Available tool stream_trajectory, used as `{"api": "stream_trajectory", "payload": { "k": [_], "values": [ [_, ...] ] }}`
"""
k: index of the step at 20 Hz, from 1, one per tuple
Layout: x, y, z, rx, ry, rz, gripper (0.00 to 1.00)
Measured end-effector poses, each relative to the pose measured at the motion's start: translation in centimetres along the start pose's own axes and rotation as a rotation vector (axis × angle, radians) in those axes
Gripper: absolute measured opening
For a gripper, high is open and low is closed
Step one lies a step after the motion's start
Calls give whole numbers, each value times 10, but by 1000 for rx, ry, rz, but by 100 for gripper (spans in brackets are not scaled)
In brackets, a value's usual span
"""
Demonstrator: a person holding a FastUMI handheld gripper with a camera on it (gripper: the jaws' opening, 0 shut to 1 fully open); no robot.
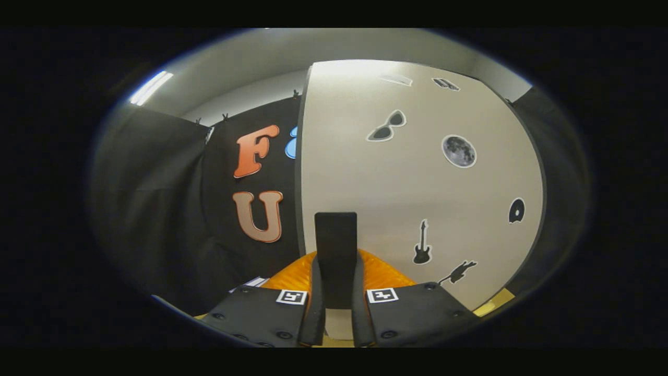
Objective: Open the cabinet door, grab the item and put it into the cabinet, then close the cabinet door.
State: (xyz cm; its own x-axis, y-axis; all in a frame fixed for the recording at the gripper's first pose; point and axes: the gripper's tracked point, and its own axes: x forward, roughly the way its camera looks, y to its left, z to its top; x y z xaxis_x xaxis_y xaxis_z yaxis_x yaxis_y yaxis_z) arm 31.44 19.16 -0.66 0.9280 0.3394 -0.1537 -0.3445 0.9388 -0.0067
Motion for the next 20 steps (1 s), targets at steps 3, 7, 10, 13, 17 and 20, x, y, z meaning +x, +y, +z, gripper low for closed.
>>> {"api": "stream_trajectory", "payload": {
  "k": [3,7,10,13,17,20],
  "values": [
    [-26,5,-1,-2,5,45,28],
    [-86,-9,-1,12,5,116,28],
    [-123,-16,-1,2,9,164,28],
    [-156,-25,0,-10,21,214,28],
    [-200,-48,3,8,33,276,28],
    [-234,-71,6,11,34,297,28]
  ]
}}
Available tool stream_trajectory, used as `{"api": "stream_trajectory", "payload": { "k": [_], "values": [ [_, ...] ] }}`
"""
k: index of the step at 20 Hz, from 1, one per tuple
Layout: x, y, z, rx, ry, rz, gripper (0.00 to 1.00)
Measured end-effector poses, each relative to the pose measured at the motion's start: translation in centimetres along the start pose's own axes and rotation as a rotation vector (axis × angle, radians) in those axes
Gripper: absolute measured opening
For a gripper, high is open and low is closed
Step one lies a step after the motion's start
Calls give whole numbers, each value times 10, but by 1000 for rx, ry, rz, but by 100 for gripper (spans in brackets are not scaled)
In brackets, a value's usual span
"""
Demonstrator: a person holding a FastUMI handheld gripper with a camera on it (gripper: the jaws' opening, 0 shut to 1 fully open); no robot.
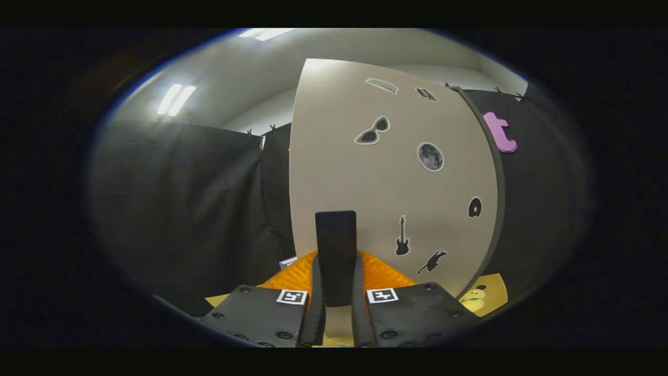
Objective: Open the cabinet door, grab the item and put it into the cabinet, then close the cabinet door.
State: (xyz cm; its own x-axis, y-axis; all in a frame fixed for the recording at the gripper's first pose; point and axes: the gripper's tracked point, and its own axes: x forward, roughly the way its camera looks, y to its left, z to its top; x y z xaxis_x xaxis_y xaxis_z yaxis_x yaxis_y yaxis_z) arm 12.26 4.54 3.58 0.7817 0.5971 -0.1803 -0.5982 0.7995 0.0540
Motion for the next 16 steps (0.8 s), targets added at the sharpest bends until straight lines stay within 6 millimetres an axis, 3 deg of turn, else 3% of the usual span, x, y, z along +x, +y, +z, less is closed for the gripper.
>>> {"api": "stream_trajectory", "payload": {
  "k": [7,16],
  "values": [
    [-66,-36,3,21,-20,-25,28],
    [-106,-70,5,4,-44,-120,27]
  ]
}}
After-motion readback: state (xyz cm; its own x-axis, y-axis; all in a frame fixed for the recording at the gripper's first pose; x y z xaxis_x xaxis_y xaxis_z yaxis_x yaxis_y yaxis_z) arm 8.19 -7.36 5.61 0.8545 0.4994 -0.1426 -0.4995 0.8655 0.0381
